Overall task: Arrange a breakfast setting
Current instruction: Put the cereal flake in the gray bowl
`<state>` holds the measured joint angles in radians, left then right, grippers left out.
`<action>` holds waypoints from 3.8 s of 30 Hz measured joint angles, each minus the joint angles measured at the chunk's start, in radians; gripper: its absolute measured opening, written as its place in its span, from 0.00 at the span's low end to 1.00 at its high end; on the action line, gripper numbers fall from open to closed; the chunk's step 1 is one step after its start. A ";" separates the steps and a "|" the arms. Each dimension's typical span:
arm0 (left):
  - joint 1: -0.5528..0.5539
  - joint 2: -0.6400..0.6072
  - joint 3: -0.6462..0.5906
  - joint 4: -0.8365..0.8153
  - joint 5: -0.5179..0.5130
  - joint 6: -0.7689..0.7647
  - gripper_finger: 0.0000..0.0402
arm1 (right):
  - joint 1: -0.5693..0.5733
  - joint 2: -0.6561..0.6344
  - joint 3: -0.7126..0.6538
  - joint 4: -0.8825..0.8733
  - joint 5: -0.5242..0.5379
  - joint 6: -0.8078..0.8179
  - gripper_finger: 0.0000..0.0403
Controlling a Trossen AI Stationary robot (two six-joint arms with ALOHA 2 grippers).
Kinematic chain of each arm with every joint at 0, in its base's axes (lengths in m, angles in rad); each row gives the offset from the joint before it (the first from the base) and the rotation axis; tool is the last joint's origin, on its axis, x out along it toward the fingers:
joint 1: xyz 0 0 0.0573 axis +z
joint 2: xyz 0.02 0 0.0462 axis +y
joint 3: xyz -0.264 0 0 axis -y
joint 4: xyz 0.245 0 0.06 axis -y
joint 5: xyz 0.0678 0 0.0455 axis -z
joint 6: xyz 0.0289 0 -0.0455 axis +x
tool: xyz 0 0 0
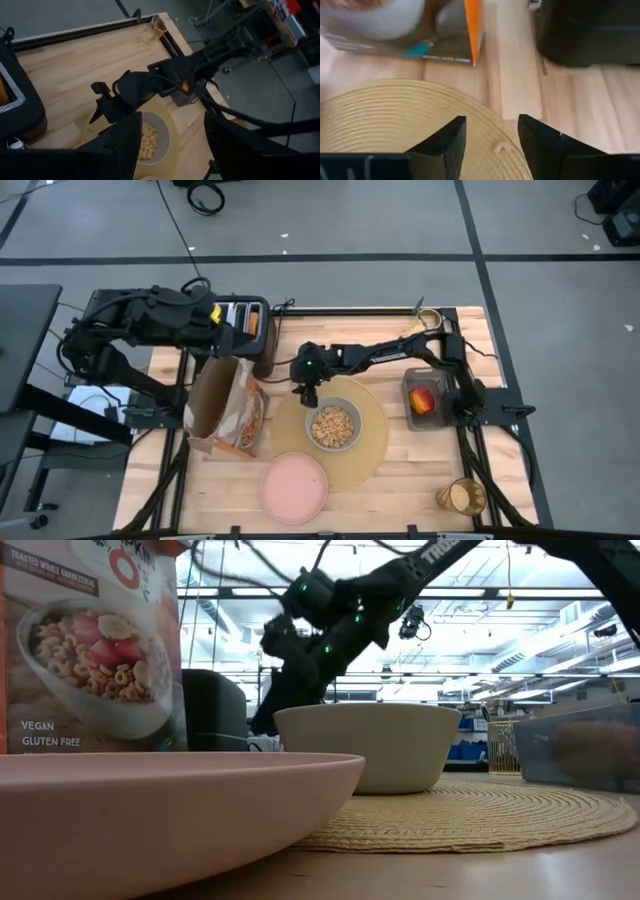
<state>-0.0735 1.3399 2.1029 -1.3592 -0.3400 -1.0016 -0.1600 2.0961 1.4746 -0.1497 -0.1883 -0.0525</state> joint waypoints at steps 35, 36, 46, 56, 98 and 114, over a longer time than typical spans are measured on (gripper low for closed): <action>-0.030 -0.005 0.000 -0.091 -0.030 0.011 0.55 | 0.033 0.096 0.290 -0.311 0.144 0.461 0.45; -0.028 -0.007 0.000 -0.091 -0.028 0.011 0.55 | 0.029 0.115 0.302 -0.344 0.153 0.462 0.45; -0.028 -0.005 0.000 -0.099 0.012 0.018 0.55 | 0.024 0.213 0.358 -0.429 0.163 0.475 0.45; -0.028 -0.005 0.000 -0.142 0.018 0.025 0.55 | 0.039 0.210 0.359 -0.449 0.201 0.362 0.45; 0.010 -0.105 0.000 -0.209 0.062 0.284 0.55 | 0.061 0.203 0.241 -0.320 0.226 0.234 0.36; 0.010 -0.105 0.000 -0.209 0.062 0.283 0.55 | 0.061 0.206 0.241 -0.311 0.223 0.195 0.19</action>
<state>-0.0639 1.2346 2.1029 -1.5681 -0.2783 -0.7181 -0.0994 2.3024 1.7157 -0.4603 0.0344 0.1427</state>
